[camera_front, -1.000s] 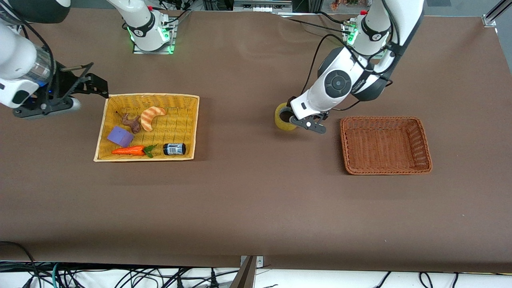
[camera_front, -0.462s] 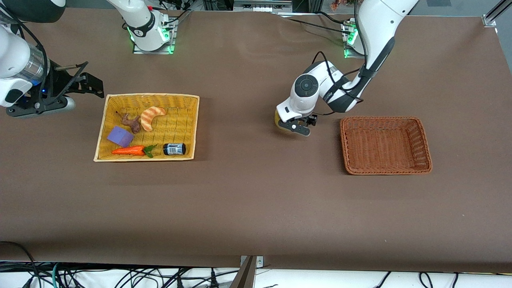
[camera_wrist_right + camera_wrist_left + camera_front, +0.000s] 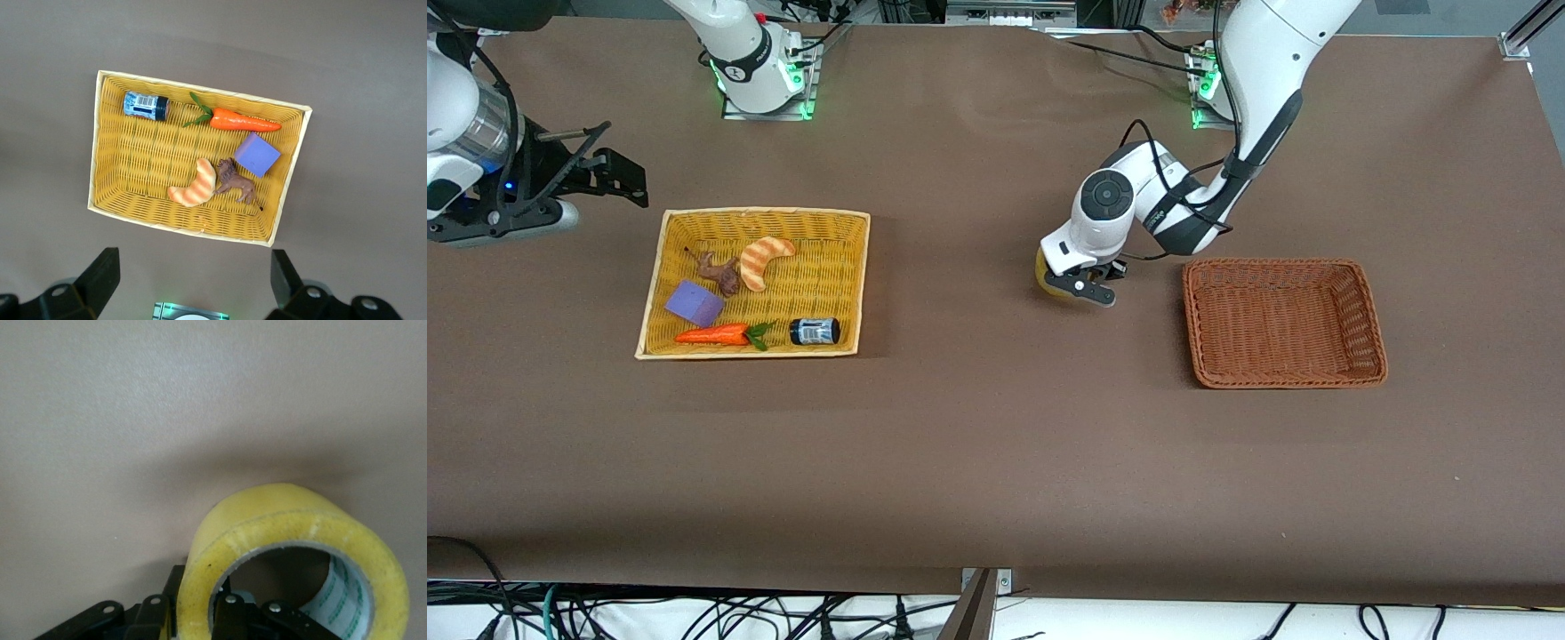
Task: Transfer tape with both arms
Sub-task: 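Carry the tape roll with the left gripper into the brown basket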
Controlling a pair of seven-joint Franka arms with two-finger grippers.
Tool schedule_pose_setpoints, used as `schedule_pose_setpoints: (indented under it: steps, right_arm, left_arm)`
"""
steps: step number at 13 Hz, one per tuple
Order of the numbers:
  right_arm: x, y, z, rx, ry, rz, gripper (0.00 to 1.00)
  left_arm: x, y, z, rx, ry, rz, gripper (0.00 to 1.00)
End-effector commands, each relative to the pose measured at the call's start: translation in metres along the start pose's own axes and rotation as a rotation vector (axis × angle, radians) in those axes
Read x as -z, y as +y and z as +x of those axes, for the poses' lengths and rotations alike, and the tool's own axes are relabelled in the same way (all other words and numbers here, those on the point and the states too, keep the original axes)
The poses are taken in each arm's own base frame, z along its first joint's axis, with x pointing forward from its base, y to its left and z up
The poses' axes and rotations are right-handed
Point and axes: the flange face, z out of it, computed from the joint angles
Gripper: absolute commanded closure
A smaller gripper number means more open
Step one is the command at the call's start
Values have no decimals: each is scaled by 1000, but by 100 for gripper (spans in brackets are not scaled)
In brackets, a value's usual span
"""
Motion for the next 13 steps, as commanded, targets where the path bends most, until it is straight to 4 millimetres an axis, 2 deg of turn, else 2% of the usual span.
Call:
schedule_pose_setpoints:
  steps: [1, 2, 3, 4, 5, 6, 7, 9, 10, 12, 13]
  right_arm:
    - [0, 1, -9, 4, 7, -11, 0]
    - [0, 1, -9, 4, 5, -11, 0]
    - [0, 1, -9, 3, 7, -11, 0]
    - [-1, 1, -8, 6, 5, -11, 0]
    - [-1, 1, -8, 6, 5, -12, 0]
    - [-1, 1, -8, 6, 4, -11, 0]
    - [-1, 1, -8, 7, 5, -11, 0]
    - [-1, 2, -8, 6, 5, -12, 0]
    - [-1, 1, -8, 7, 5, -12, 0]
    - [-1, 2, -8, 7, 5, -10, 0]
    - [-1, 2, -8, 7, 5, -10, 0]
  left_arm:
    - [53, -15, 11, 31, 5, 73, 100]
    - [80, -25, 14, 54, -34, 121, 100]
    - [109, -45, 22, 86, -86, 166, 100]
    - [133, -78, 30, 142, -146, 196, 100]
    - [149, -113, 36, 190, -183, 202, 100]
    - [152, -149, 38, 183, -210, 191, 100]
    - [149, -173, 39, 141, -223, 189, 100]
    - [138, -257, 40, 106, -240, 140, 100]
    - [124, -289, 40, 46, -232, 124, 100]
    - [94, -342, 31, 11, -226, 69, 100]
    - [76, -349, 29, -9, -220, 49, 100]
